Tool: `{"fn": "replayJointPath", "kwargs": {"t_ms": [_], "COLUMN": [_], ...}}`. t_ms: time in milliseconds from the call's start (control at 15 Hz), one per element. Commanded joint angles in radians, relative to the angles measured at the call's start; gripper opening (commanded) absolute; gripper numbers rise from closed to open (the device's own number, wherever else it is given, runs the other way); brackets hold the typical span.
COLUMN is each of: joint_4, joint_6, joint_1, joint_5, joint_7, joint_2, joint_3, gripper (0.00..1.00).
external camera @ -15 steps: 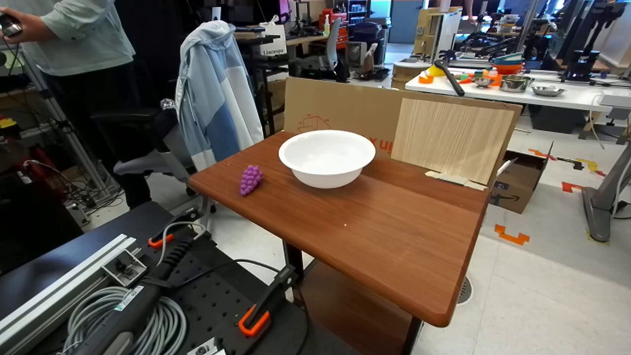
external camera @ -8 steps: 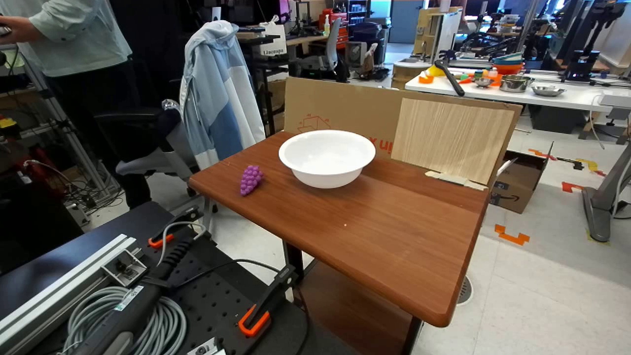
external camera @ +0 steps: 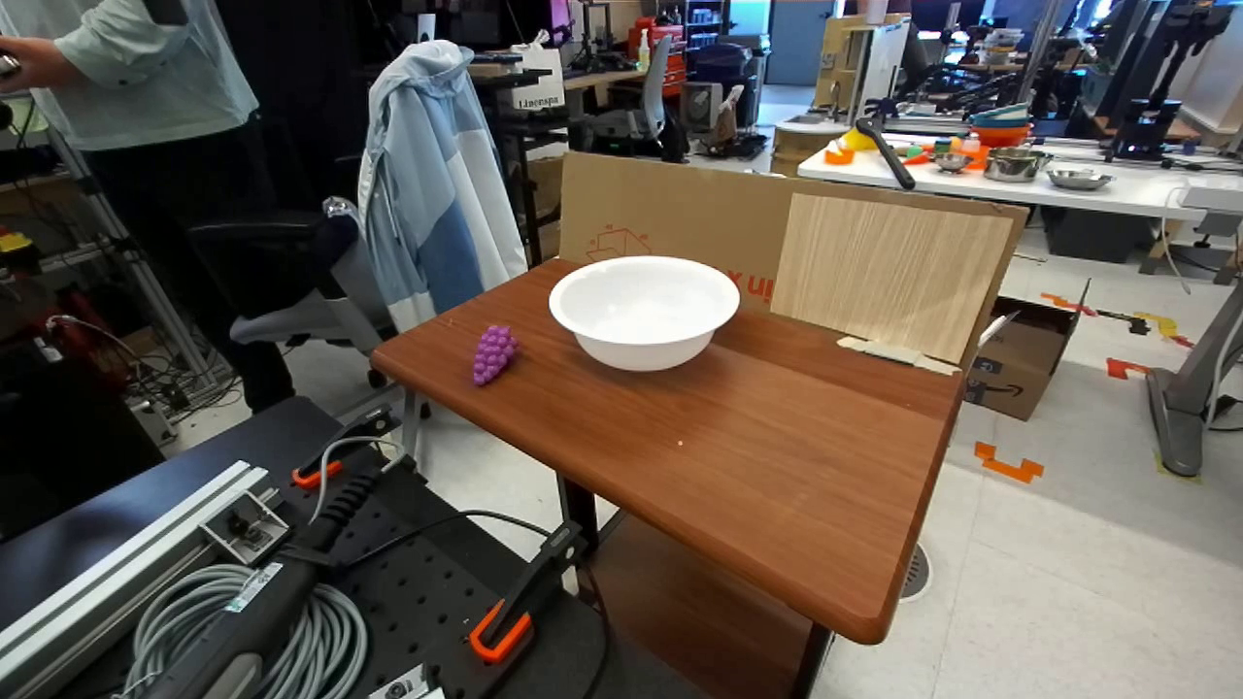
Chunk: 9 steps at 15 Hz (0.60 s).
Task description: Put the plastic grapes in the bowl
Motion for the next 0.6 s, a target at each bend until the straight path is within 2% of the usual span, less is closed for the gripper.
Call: {"fn": "replayJointPath", "kwargs": {"t_ms": [0, 267, 533], "joint_4": [0.007, -0.084, -0.153], "joint_6": [0.064, 0.301, 0.535], "joint_1": [-0.007, -0.03, -0.071], "joint_5": [-0.053, -0.011, -0.025], "joint_7": [-0.026, -0.023, -0.031], "joint_2": [0.094, 0.132, 0.205], "joint_3": [-0.054, -0.144, -0.21], "gripper": [1.0, 1.0, 1.0]}}
